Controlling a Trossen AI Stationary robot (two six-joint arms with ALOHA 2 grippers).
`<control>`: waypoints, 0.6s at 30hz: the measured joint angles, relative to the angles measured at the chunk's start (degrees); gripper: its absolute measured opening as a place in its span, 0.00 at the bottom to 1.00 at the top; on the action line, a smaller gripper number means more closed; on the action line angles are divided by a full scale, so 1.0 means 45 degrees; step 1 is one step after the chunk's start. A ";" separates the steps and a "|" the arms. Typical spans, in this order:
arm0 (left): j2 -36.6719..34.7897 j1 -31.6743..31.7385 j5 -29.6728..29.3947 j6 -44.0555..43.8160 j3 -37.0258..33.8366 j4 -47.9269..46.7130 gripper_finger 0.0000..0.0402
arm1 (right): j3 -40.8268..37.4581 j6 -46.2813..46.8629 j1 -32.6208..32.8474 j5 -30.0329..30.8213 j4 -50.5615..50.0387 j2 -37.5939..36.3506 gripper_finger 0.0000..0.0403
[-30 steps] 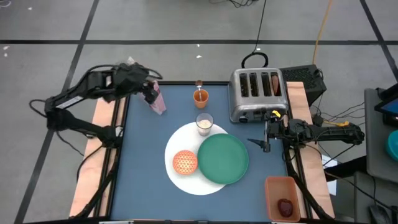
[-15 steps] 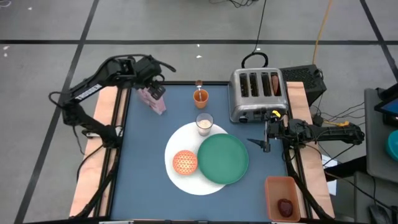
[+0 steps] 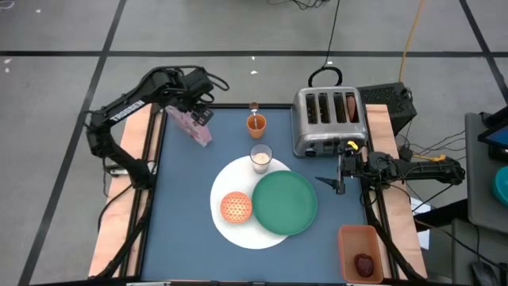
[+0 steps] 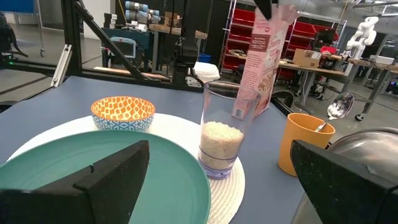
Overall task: Arrange a breakfast setting
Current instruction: Pour the cereal into the orange bowl
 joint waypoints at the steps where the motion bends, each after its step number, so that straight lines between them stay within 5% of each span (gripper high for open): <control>1: 0.0175 0.0008 0.0195 -0.0003 0.0000 -0.0012 0.61 | 0.0005 0.0004 0.0002 0.0002 0.0000 0.0002 0.95; 18: 0.1657 0.0203 0.1579 0.0450 -0.0005 -0.0041 0.61 | 0.0000 0.0005 0.0003 0.0002 0.0000 0.0000 0.95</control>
